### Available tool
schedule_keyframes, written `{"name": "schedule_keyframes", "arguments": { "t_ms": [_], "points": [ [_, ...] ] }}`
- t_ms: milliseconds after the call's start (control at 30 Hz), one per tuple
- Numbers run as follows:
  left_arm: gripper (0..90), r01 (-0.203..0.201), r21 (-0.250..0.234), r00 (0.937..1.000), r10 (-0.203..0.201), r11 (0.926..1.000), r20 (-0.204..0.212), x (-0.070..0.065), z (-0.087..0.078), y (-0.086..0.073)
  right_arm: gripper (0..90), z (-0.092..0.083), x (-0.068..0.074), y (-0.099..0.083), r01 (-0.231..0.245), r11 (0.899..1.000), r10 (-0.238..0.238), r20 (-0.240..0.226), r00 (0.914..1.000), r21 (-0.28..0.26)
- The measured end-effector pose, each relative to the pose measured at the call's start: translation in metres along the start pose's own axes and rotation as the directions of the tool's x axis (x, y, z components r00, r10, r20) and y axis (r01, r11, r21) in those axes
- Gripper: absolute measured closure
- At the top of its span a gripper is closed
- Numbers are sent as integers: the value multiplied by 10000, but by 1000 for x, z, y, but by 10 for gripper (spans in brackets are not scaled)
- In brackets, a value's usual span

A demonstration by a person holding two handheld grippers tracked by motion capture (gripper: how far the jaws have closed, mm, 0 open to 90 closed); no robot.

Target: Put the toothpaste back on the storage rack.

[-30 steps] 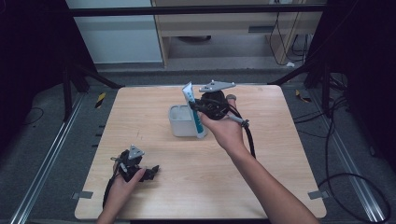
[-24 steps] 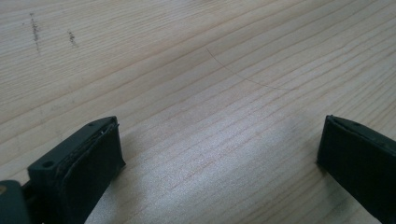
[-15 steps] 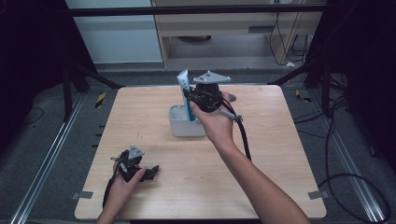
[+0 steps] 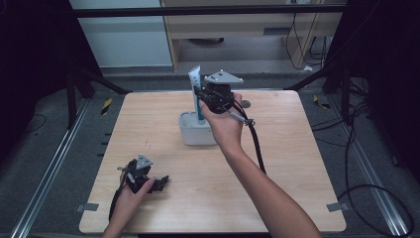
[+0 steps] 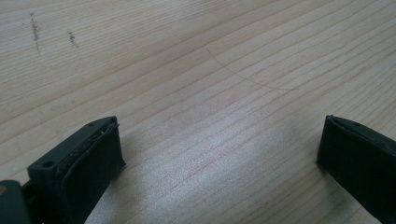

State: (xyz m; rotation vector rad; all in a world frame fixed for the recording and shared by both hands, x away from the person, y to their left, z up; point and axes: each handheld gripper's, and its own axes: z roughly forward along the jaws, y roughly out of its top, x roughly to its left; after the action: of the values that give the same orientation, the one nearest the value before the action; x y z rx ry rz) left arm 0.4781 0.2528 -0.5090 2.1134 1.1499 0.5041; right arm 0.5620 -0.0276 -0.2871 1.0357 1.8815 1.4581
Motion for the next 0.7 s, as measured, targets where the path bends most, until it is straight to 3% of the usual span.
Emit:
{"name": "schedule_keyframes", "arguments": {
  "t_ms": [333, 700],
  "points": [
    [0, -3, 2, 10000, 3, 10000, 1, 0, 0, 0, 795, 6, 3, -4, 202, 9992, -187, 440, 9989, -353],
    [0, 24, 1, 10000, -24, 10000, 8, 0, 0, 0, 795, 13, 1, -14, 148, 9966, -104, 543, 9985, -816]
  ]
}}
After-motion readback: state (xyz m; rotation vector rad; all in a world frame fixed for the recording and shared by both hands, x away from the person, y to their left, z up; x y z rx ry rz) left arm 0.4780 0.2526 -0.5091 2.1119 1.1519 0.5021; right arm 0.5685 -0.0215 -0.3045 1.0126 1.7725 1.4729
